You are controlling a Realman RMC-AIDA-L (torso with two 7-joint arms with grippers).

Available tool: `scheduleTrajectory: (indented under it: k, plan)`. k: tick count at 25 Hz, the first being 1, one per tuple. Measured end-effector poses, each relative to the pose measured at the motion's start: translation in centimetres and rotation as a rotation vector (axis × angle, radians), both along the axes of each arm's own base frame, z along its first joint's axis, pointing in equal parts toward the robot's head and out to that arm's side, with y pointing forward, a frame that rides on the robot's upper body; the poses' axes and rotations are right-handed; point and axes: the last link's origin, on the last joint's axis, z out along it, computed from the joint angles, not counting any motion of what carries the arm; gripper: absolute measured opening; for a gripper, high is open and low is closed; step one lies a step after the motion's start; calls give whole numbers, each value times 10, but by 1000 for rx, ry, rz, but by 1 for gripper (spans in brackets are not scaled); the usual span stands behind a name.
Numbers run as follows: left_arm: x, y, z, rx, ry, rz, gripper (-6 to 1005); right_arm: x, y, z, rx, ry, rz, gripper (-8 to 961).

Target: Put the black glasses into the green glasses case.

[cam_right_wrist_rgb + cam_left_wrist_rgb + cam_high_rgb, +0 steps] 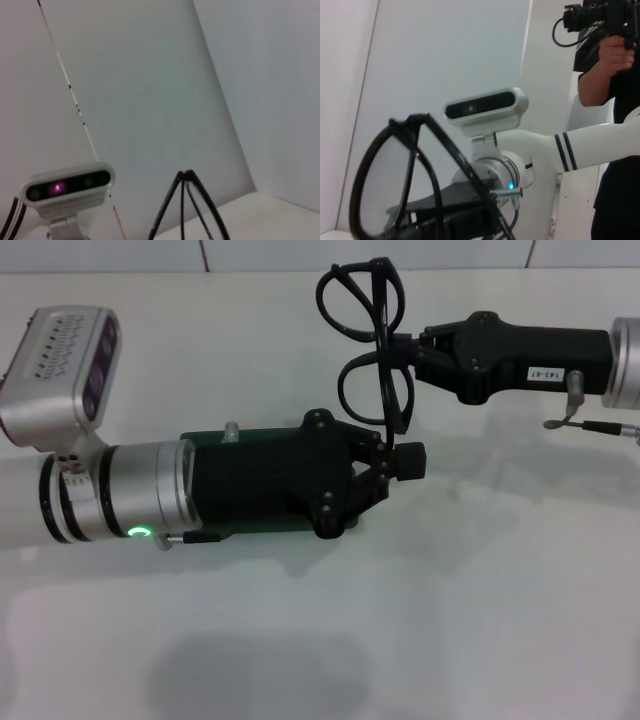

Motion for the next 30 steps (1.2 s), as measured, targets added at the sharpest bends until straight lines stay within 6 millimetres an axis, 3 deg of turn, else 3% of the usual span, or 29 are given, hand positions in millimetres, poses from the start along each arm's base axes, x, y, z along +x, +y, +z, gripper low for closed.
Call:
scheduleTrajectory:
  k: [30]
  plan:
    - [-1, 7, -6, 16, 36, 32, -1, -13, -1, 2, 3, 42, 51, 37]
